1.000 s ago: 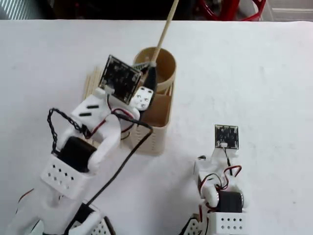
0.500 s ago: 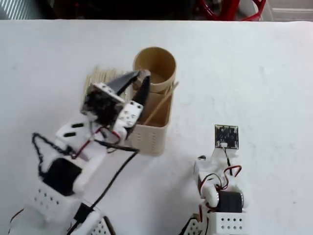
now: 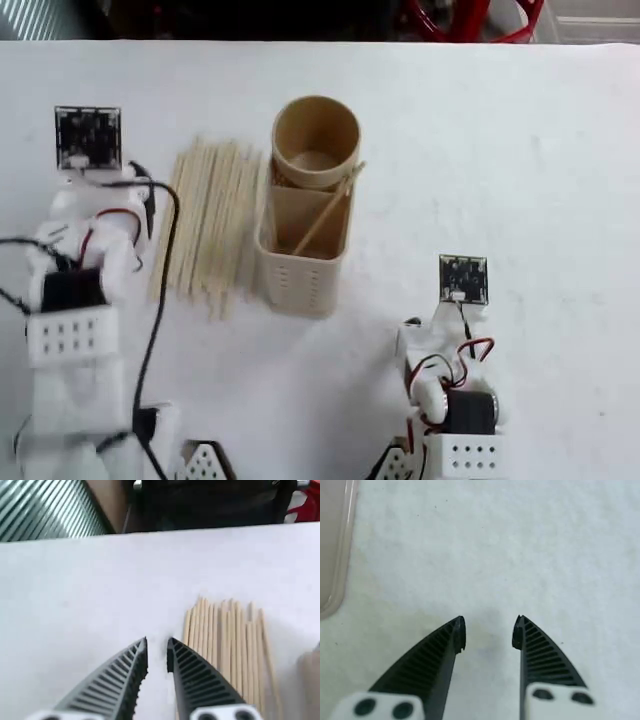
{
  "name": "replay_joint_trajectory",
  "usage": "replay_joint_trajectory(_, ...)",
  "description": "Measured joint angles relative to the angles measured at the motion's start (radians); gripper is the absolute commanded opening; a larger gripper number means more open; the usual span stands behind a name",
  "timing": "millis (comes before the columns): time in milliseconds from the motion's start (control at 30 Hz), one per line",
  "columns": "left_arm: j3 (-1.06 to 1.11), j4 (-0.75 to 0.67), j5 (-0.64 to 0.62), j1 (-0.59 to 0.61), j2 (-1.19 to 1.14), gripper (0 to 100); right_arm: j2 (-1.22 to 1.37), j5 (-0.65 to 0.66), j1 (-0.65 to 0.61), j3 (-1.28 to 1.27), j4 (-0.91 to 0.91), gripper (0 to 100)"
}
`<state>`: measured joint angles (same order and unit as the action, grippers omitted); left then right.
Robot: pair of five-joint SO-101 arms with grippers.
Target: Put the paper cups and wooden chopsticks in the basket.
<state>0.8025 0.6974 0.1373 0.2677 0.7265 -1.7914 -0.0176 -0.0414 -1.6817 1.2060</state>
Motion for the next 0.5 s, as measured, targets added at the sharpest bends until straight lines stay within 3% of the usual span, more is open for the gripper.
replay_joint_trajectory(200, -0.149, 0.008, 0.000, 0.026, -0.503, 9, 0.000, 0.000, 0.000, 0.000, 0.000, 15.9)
replay_joint_trajectory(500, -0.752, 0.413, -0.003, -0.026, -1.089, 9, 0.000, 0.000, 0.000, 0.000, 0.000, 15.9)
